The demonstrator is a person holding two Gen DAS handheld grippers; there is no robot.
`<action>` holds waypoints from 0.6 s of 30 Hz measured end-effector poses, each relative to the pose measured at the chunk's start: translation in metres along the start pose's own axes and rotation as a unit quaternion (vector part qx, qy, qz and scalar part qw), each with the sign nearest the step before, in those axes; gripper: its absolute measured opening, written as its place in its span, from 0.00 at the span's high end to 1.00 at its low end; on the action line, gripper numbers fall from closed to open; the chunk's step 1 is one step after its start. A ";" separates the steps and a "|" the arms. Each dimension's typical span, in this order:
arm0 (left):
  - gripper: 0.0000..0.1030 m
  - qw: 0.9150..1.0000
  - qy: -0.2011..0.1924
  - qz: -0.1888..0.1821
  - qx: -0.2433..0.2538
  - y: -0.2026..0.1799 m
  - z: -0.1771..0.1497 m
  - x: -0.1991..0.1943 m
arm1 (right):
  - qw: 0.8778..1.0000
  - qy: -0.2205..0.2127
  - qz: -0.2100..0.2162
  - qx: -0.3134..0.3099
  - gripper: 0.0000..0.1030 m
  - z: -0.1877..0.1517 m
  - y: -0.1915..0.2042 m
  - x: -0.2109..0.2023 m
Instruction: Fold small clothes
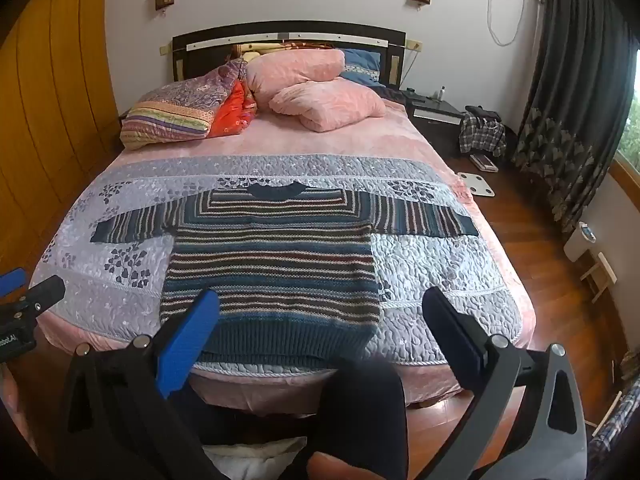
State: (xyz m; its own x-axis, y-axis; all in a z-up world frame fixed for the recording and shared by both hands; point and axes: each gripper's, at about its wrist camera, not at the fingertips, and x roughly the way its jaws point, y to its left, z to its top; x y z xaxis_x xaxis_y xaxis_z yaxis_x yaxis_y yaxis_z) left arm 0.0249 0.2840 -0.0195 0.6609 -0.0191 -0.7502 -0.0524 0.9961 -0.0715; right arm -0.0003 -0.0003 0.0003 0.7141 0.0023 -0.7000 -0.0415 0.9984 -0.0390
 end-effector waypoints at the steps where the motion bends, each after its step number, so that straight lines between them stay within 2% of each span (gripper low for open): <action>1: 0.04 1.000 -0.001 -0.002 -0.001 0.000 0.000 0.000 | 1.000 0.002 -0.001 -0.002 0.03 0.000 0.000 0.000; 18: 0.04 1.000 -0.005 0.000 -0.003 0.000 -0.003 0.000 | 1.000 0.003 -0.003 -0.006 0.03 0.000 0.001 0.000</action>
State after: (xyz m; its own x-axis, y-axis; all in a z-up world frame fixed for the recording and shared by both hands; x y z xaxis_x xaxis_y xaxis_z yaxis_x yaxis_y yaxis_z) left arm 0.0229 0.2840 -0.0213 0.6678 -0.0190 -0.7441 -0.0567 0.9955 -0.0763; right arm 0.0001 0.0002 0.0000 0.7108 -0.0044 -0.7034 -0.0451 0.9976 -0.0519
